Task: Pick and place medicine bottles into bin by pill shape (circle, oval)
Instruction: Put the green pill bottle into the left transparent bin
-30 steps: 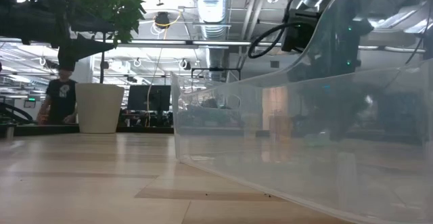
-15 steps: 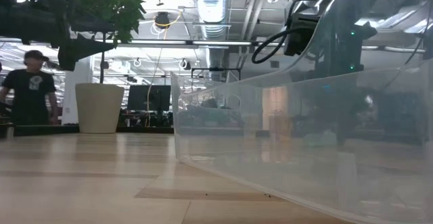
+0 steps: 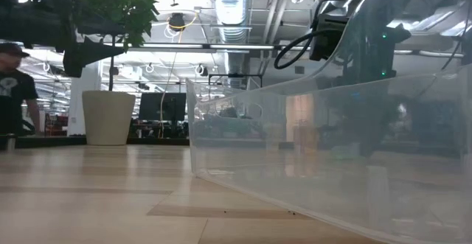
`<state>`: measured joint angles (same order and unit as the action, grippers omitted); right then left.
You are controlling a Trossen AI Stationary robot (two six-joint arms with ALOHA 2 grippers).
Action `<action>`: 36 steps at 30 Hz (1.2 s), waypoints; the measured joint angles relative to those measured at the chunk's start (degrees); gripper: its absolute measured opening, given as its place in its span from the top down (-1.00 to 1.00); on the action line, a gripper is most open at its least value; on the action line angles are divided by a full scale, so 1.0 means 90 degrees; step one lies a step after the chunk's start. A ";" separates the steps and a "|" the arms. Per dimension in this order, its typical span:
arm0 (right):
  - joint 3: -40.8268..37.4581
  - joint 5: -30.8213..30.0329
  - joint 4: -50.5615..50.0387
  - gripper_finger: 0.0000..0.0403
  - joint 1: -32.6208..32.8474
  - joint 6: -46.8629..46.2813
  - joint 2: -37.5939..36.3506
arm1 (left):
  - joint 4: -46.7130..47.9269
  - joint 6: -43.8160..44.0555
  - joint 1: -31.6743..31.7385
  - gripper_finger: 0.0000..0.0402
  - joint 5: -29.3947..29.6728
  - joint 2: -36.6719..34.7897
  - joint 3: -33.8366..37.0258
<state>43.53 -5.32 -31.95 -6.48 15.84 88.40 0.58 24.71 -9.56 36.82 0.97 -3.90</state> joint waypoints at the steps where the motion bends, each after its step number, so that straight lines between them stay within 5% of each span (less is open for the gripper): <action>1: 0.0000 0.0000 -0.0005 0.16 0.0000 -0.0040 0.0000 | 0.0000 0.0000 -0.0002 -0.17 0.0000 0.0000 0.0000; 9: 0.0007 -0.0002 -0.0056 0.44 0.0016 -0.0275 -0.0004 | 0.0000 0.0000 0.0000 -0.17 -0.0001 0.0002 0.0000; 20: 0.0324 -0.0378 -0.0300 0.44 0.0427 -0.0487 -0.0005 | 0.0000 0.0101 -0.0002 -0.17 -0.0001 0.0001 0.0000; 36: 0.1838 -0.3441 -0.1998 0.43 0.2280 -0.0206 -0.0005 | 0.0000 0.0143 -0.0002 -0.17 -0.0047 0.0000 0.0000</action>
<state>60.07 -36.29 -49.93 14.04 13.99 88.36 0.58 26.00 -9.58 36.40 0.97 -3.90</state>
